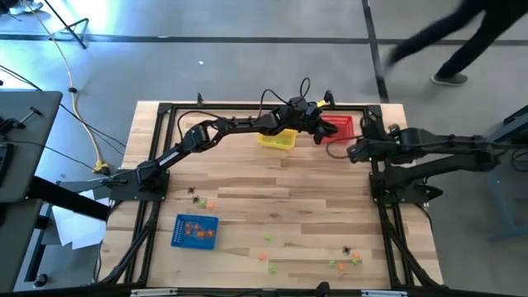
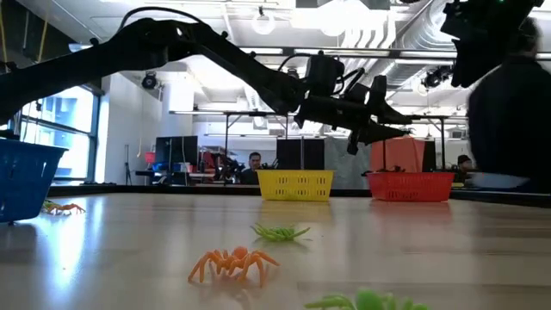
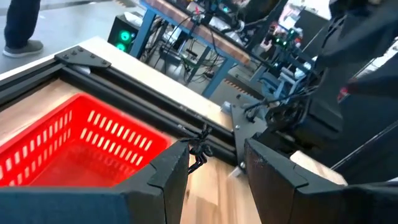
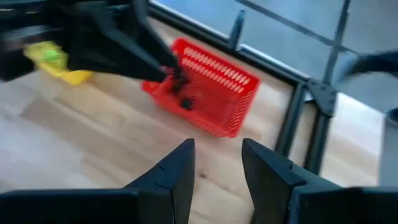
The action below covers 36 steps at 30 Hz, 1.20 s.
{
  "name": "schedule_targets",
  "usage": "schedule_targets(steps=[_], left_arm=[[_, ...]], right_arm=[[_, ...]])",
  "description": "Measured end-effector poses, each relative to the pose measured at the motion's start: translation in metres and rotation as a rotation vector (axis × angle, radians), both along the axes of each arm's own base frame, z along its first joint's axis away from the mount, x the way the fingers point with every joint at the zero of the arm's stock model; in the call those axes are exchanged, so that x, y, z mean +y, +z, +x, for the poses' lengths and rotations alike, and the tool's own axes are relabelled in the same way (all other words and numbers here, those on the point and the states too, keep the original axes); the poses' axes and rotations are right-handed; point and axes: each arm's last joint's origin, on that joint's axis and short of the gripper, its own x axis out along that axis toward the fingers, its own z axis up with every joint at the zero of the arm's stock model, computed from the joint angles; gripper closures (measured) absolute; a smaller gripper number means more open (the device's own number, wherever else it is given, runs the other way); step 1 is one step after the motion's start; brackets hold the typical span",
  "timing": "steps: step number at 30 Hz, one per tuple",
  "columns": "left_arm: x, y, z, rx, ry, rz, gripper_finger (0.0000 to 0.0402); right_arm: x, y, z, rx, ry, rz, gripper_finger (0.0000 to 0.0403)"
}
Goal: Sort Halloween decoration
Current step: Put the black spider toy into the red bin
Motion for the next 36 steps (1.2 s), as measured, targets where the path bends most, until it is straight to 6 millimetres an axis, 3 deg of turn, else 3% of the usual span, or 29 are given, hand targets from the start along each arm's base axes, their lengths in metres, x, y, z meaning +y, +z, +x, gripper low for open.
schedule_targets(steps=[10,20,26,30,36], left_arm=[[0.000,0.005,0.001,-0.047,0.004,-0.013,0.0259],[-0.004,0.008,0.001,-0.052,-0.031,-0.016,0.0259],[-0.005,0.008,0.001,-0.053,-0.052,-0.027,0.0259],[-0.005,0.008,0.001,-0.054,-0.052,-0.027,0.0259],[-0.004,0.008,0.001,-0.054,-0.049,-0.026,0.0259]], right_arm=[[-0.027,0.003,-0.006,0.050,-0.119,-0.038,0.0274],[-0.064,-0.003,0.015,0.071,-0.094,0.033,0.0274],[-0.087,-0.009,0.027,0.058,0.016,0.100,0.0274],[-0.100,-0.009,0.019,0.031,-0.016,0.118,0.0274],[-0.110,-0.005,0.013,0.063,-0.131,0.011,0.0274]])
